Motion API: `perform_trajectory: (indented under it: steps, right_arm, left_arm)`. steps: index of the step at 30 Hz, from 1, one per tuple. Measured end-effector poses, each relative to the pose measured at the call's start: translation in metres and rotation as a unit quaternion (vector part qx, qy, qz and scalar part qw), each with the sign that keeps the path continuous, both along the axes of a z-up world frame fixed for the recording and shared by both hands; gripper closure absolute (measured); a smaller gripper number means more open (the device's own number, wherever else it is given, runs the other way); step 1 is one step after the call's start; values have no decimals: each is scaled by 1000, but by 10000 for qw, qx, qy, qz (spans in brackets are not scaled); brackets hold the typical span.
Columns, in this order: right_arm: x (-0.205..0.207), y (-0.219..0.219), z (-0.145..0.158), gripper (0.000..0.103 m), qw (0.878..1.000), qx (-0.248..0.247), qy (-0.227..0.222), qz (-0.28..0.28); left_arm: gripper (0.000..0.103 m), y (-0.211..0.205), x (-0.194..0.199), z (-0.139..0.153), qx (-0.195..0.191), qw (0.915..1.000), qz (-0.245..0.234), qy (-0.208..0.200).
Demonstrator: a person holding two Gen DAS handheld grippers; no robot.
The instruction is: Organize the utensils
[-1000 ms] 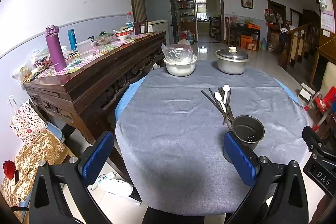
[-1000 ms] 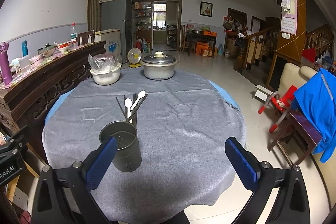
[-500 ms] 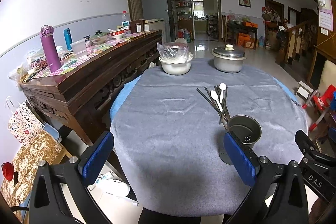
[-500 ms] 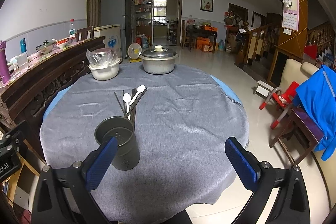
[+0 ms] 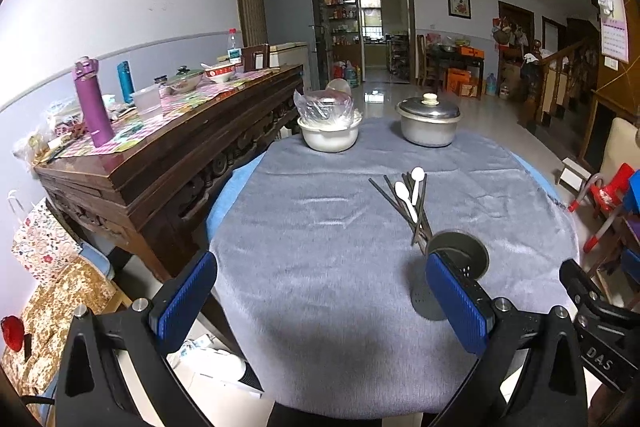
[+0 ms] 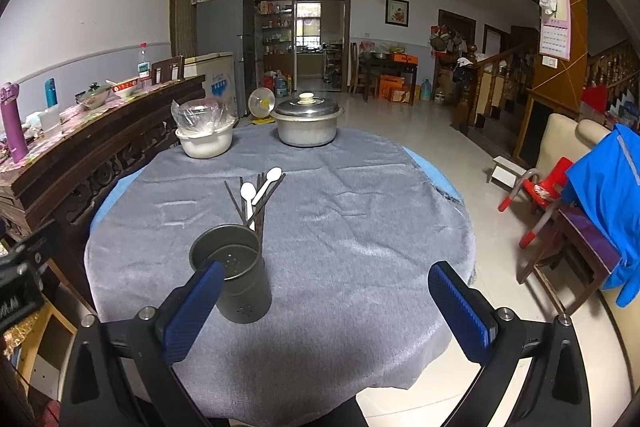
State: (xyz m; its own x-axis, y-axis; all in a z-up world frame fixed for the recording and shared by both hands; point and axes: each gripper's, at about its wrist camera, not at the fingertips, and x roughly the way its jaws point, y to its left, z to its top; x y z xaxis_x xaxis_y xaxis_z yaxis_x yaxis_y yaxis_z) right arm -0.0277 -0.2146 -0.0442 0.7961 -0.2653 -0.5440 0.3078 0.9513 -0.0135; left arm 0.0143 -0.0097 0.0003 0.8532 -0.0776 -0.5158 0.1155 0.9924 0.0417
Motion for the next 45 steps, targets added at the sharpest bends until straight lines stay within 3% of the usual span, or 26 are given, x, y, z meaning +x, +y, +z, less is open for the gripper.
perform_trajectory:
  steps: [5,9,14,16,18,21,23,27,34,39,40,42,43,45]
  right_arm:
    - [30,-30,11,0,9961,652,15,588]
    - [89,-62,6,2,9802,1536,368,1197]
    - [182,-84,-21,23,9626,2109,807,1498]
    - [225,-91,-37,38,9557,2283,1013,1561]
    - [262,-94,-51,49,9517,2381,1136,1569]
    - [312,-101,-72,54,9458,2545,1259,1574]
    - [346,-108,-86,56,9413,2708,1330,1513]
    - [397,-116,-109,63,9302,2988,1496,1519]
    - [456,-123,-133,64,9289,3077,1576,1324]
    - [482,-115,-149,64,9321,2828,1822,1344]
    - [486,-114,-154,64,9312,2799,1923,1322]
    - [488,-111,-158,63,9296,2801,1964,1370]
    - [487,-108,-158,67,9302,2731,1996,1422]
    - [487,-101,-161,80,9278,2620,2165,1536]
  left_arm:
    - [0,10,48,3,-130,9993,-88,327]
    - [0,9,102,-6,-264,9971,-174,698]
    - [0,-2,174,-32,-465,9906,-408,1222]
    - [3,-8,197,-41,-625,9871,-493,1388]
    - [22,-18,220,-51,-720,9836,-672,1514]
    - [37,-35,257,-71,-901,9734,-903,1901]
    - [38,-44,275,-81,-1105,9665,-991,2094]
    - [38,-67,303,-99,-1083,9603,-1219,2264]
    - [38,-97,346,-143,-1101,9480,-1374,2650]
    - [39,-111,358,-160,-1220,9422,-1510,2730]
    - [41,-113,359,-163,-1223,9412,-1546,2743]
    - [57,-117,361,-166,-1229,9381,-1646,2787]
    - [61,-119,362,-170,-1229,9363,-1677,2829]
    - [81,-122,365,-176,-1233,9327,-1731,2914]
